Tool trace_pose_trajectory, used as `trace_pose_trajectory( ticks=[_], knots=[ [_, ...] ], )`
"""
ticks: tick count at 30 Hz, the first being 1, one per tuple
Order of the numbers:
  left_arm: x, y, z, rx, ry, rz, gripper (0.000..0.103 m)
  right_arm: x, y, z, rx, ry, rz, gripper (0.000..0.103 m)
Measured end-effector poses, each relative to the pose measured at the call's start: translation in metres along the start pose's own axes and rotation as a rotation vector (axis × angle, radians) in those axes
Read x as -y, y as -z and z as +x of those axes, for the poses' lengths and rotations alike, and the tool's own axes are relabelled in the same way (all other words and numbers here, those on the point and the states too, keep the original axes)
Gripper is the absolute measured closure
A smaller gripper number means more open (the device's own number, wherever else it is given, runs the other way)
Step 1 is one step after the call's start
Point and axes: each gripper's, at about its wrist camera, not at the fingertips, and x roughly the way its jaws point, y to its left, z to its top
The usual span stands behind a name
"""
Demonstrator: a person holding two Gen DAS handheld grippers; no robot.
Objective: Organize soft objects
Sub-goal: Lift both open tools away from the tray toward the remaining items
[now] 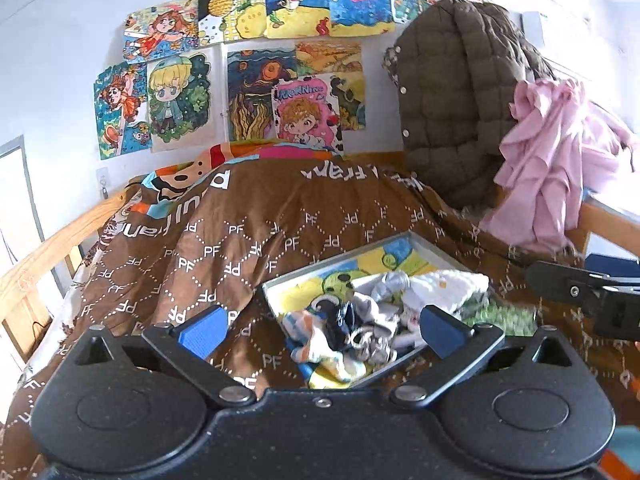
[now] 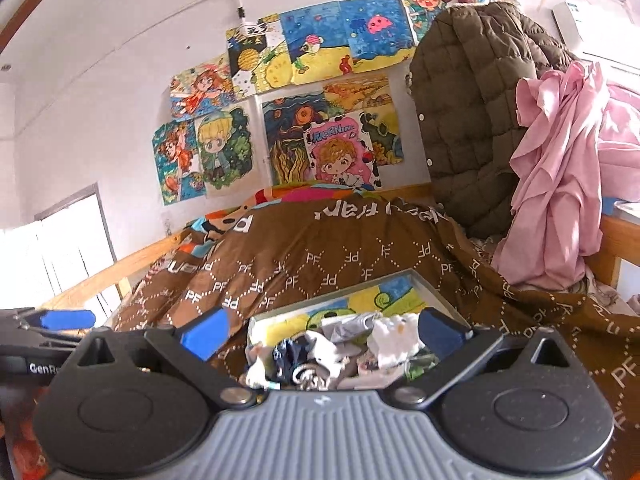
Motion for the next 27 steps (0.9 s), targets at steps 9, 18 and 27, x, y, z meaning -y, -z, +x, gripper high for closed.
trace_pose_trajectory(
  ticks=[9, 18, 27],
  knots=[
    [-0.006, 0.035, -0.018, -0.079, 0.077, 0.092, 0.001, -0.017, 0.029, -0.026, -0.073, -0.016, -0.039, 0.000],
    [-0.011, 0.066, -0.018, -0.146, 0.109, 0.194, 0.001, -0.033, 0.056, -0.031, -0.172, -0.014, -0.107, 0.000],
    [-0.029, 0.076, 0.013, -0.278, 0.124, 0.090, 0.001, -0.053, 0.080, -0.007, -0.280, -0.064, -0.186, 0.000]
  ],
)
